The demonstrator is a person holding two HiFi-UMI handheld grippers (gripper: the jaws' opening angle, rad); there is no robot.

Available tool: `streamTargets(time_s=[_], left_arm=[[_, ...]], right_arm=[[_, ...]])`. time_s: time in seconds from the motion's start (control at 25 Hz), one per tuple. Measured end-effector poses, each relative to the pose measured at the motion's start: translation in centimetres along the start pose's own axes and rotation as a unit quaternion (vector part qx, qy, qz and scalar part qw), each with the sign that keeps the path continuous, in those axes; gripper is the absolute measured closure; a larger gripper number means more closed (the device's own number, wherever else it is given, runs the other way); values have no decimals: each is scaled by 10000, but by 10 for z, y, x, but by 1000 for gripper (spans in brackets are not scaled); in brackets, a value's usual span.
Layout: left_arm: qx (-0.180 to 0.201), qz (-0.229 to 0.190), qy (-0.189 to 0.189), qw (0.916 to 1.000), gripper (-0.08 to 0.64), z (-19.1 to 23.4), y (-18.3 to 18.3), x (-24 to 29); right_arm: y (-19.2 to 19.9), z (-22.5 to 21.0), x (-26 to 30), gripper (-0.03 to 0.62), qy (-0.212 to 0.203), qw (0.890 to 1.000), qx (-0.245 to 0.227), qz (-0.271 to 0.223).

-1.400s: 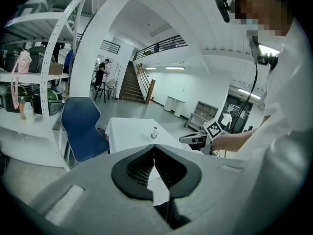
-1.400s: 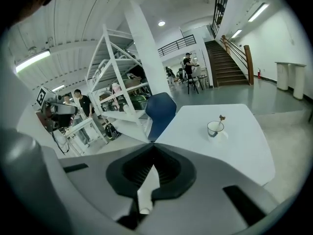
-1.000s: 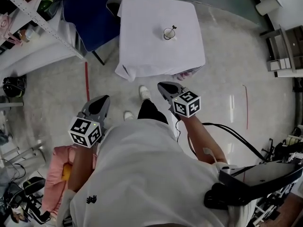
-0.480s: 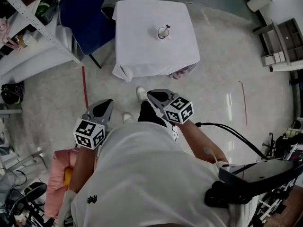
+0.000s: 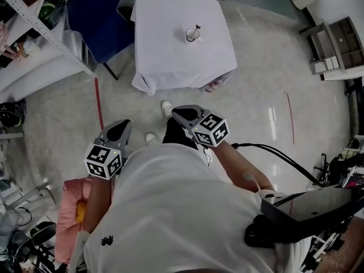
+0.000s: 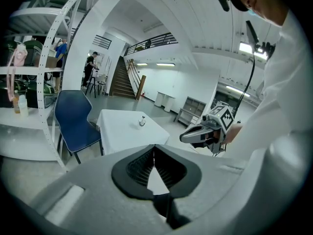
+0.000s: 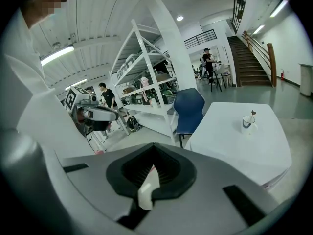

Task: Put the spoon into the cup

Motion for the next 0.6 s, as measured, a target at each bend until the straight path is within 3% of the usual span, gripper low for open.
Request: streamTargets(time_s=[0.6], left_arm=[[-7, 12, -15, 10000, 548, -2, 8, -3]], right_arm=[[8, 7, 2, 584, -33, 9999, -127, 53]])
Point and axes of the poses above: the fingertips, and each gripper's own axes: x forward along the fingers, z to its left, y out of its underside, the point moved 3 cm from there along -x, backward along the fingers, and after that the axes turned 5 degrees about -z, right-handed, at the moved point
